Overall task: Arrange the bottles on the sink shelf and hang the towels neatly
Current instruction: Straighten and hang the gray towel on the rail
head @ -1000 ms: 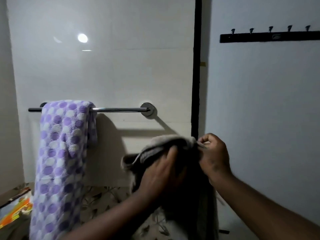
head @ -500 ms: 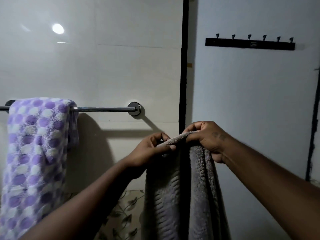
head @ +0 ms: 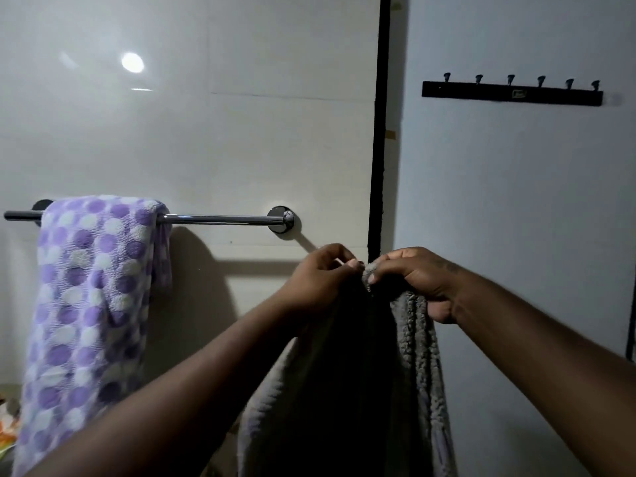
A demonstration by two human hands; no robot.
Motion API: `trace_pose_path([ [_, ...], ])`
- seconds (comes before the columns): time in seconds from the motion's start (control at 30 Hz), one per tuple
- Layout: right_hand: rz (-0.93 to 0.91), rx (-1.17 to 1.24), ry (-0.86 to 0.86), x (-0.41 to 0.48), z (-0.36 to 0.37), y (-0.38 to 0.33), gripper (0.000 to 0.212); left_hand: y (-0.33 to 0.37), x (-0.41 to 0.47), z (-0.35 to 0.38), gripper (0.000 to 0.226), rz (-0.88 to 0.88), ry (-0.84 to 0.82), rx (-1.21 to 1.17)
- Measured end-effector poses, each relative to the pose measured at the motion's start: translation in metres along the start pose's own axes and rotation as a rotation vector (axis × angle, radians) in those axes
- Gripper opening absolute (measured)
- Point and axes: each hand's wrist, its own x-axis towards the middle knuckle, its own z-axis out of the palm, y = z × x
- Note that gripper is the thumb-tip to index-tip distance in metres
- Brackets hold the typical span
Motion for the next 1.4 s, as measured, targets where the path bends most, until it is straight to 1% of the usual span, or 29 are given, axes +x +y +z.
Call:
trace_pose_path([
  [0.1, -0.012, 0.044, -0.040, 0.005, 0.011, 0.003, 0.025, 0.008, 0.006, 0.017, 0.015, 0.052, 0.060, -0.039],
  [0.17, -0.014, 0.062, -0.082, 0.006, 0.009, 0.006, 0.028, 0.011, 0.008, 0.016, 0.012, 0.061, 0.033, -0.071],
  [0.23, -0.028, 0.019, -0.110, 0.006, 0.006, 0.010, 0.025, 0.011, 0.006, 0.011, 0.010, 0.050, -0.025, -0.098],
  [0.27, -0.041, -0.009, -0.092, 0.006, 0.004, 0.012, 0.022, 0.009, 0.005, 0.008, 0.012, 0.039, -0.032, -0.084],
  [0.33, -0.047, -0.025, 0.000, 0.007, 0.000, 0.014, 0.020, 0.003, 0.004, -0.003, 0.023, 0.000, 0.003, 0.074],
  [0.37, -0.033, -0.002, 0.057, 0.008, -0.002, 0.014, 0.029, -0.001, 0.003, -0.011, 0.026, -0.032, 0.017, 0.189],
  [0.43, -0.004, 0.036, 0.160, 0.011, -0.011, 0.017, 0.056, -0.010, 0.001, -0.026, 0.027, -0.109, -0.004, 0.329],
  [0.47, -0.003, 0.007, 0.201, 0.012, -0.013, 0.018, 0.065, -0.013, -0.001, -0.033, 0.028, -0.134, -0.008, 0.356],
  [0.5, -0.015, -0.026, 0.217, 0.013, -0.013, 0.019, 0.064, -0.015, -0.002, -0.037, 0.028, -0.141, 0.009, 0.366],
  [0.57, -0.041, -0.071, 0.195, 0.014, -0.008, 0.020, 0.056, -0.016, -0.001, -0.038, 0.027, -0.108, 0.112, 0.321],
  [0.63, -0.055, -0.087, 0.135, 0.016, 0.003, 0.021, 0.070, -0.013, 0.005, -0.030, 0.024, -0.071, 0.222, 0.205],
  [0.67, -0.062, -0.077, 0.094, 0.017, 0.009, 0.020, 0.074, -0.009, 0.006, -0.023, 0.019, -0.060, 0.235, 0.147],
  [0.7, -0.075, -0.068, 0.049, 0.018, 0.015, 0.018, 0.068, -0.007, 0.006, -0.014, 0.014, -0.046, 0.211, 0.098],
  [0.73, -0.102, -0.077, 0.002, 0.018, 0.021, 0.014, 0.054, -0.006, 0.006, -0.004, 0.012, -0.028, 0.167, 0.088],
  [0.77, -0.132, -0.118, -0.025, 0.018, 0.027, 0.010, 0.037, -0.005, 0.005, 0.004, 0.015, -0.013, 0.120, 0.118],
  [0.8, -0.155, -0.160, -0.027, 0.018, 0.031, 0.006, 0.027, -0.006, 0.003, 0.010, 0.020, -0.008, 0.076, 0.160],
  [0.83, -0.174, -0.188, -0.017, 0.017, 0.033, 0.003, 0.026, -0.006, 0.002, 0.014, 0.022, -0.014, 0.039, 0.172],
  [0.87, -0.183, -0.184, -0.015, 0.017, 0.033, 0.002, 0.029, -0.005, 0.001, 0.014, 0.022, -0.030, -0.003, 0.133],
  [0.93, -0.180, -0.112, -0.052, 0.015, 0.031, 0.003, 0.039, -0.004, 0.001, 0.011, 0.019, -0.056, -0.098, -0.017],
  [1.0, -0.174, -0.064, -0.099, 0.013, 0.030, 0.005, 0.042, -0.005, 0.001, 0.008, 0.018, -0.058, -0.112, -0.047],
  [1.07, -0.158, -0.022, -0.111, 0.012, 0.030, 0.006, 0.039, -0.002, 0.004, 0.007, 0.022, -0.062, -0.073, 0.039],
  [1.13, -0.136, 0.053, -0.138, 0.011, 0.028, 0.009, 0.041, 0.002, 0.009, 0.004, 0.029, -0.029, -0.028, 0.234],
  [1.17, -0.124, 0.095, -0.171, 0.011, 0.024, 0.012, 0.044, 0.003, 0.011, 0.000, 0.032, 0.008, 0.005, 0.354],
  [1.23, -0.079, 0.164, -0.216, 0.008, 0.017, 0.017, 0.058, 0.005, 0.015, -0.011, 0.032, 0.098, 0.075, 0.543],
  [1.3, -0.011, 0.222, -0.201, 0.003, 0.009, 0.026, 0.066, 0.006, 0.016, -0.022, 0.031, 0.143, 0.105, 0.686],
  [1.33, 0.031, 0.248, -0.196, 0.001, 0.006, 0.031, 0.065, 0.008, 0.016, -0.027, 0.035, 0.148, 0.122, 0.757],
  [1.4, 0.104, 0.226, -0.256, -0.006, 0.004, 0.043, 0.057, 0.012, 0.018, -0.035, 0.043, 0.147, 0.215, 0.817],
])
